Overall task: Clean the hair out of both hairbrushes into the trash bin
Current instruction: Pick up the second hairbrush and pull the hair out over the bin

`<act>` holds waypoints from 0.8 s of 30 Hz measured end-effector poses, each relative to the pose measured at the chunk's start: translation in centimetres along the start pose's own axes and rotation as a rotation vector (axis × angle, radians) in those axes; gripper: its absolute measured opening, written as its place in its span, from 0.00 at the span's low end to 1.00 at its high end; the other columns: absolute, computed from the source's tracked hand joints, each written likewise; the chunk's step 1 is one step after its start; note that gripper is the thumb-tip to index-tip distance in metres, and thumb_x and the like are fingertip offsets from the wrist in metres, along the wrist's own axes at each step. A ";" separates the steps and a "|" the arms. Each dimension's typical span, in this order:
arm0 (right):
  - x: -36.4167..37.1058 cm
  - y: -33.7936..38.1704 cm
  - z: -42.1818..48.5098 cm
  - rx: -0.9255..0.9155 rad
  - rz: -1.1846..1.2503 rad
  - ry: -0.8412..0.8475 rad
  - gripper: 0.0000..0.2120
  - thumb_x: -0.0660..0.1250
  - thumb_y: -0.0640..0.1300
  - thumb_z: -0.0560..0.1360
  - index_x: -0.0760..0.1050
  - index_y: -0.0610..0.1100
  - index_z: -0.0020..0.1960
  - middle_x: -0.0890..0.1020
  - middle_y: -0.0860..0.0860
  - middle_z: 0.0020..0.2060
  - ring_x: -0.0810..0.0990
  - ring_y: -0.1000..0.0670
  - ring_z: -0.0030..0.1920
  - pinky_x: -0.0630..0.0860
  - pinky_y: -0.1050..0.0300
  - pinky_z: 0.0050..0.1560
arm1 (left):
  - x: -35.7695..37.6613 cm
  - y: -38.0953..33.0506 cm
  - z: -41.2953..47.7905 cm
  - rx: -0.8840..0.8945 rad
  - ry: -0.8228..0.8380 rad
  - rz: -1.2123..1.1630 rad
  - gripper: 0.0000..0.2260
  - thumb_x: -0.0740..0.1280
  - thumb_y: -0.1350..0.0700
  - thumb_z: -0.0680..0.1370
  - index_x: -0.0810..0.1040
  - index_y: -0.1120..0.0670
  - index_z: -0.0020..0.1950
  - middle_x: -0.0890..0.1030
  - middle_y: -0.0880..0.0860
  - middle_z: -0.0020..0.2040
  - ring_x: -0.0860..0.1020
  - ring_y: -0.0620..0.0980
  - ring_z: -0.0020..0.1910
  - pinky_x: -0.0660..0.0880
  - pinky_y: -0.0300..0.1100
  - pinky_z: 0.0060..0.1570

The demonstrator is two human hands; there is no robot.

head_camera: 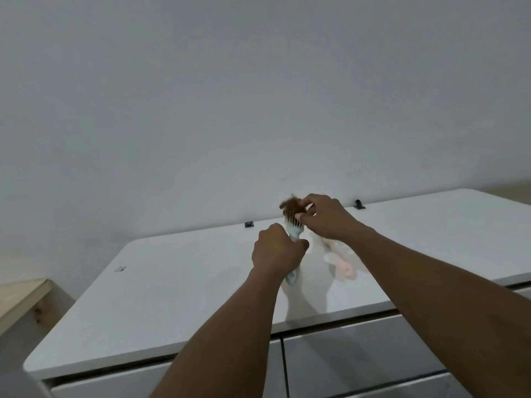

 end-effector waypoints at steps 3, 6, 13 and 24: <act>-4.9 0.4 -2.0 0.026 0.020 -0.137 0.16 0.73 0.56 0.70 0.78 0.50 0.54 0.85 0.50 0.43 0.83 0.48 0.47 0.79 0.52 0.50 | 0.2 -3.7 -2.0 0.113 -0.041 -0.087 0.13 0.70 0.49 0.72 0.72 0.56 0.47 0.77 0.51 0.42 0.77 0.52 0.40 0.66 0.43 0.33; -10.2 -0.3 -5.0 0.056 0.025 -0.262 0.18 0.76 0.58 0.67 0.78 0.49 0.49 0.85 0.49 0.40 0.85 0.48 0.43 0.80 0.53 0.48 | 1.6 -7.7 -4.6 0.218 -0.040 -0.168 0.12 0.70 0.50 0.73 0.72 0.56 0.49 0.73 0.48 0.39 0.73 0.46 0.35 0.65 0.41 0.31; -20.2 -7.3 -14.7 0.211 -0.088 -0.417 0.05 0.75 0.43 0.73 0.80 0.45 0.45 0.81 0.54 0.33 0.79 0.60 0.25 0.73 0.68 0.30 | 10.6 -15.8 -11.7 0.398 0.110 -0.335 0.13 0.70 0.50 0.72 0.72 0.58 0.47 0.75 0.51 0.40 0.71 0.44 0.34 0.63 0.41 0.30; -18.2 -30.5 -35.9 0.736 0.058 -0.477 0.03 0.71 0.33 0.76 0.79 0.37 0.44 0.79 0.46 0.29 0.78 0.58 0.23 0.74 0.70 0.25 | 34.7 -14.2 -26.1 0.341 0.668 -0.368 0.10 0.68 0.46 0.74 0.72 0.50 0.47 0.82 0.55 0.45 0.78 0.52 0.43 0.67 0.42 0.35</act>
Point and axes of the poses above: each hand's wrist, its own z-axis towards the middle knuckle, its own x-axis out of the palm, y = z × x, the point moved 2 cm from there along z, towards the middle knuckle
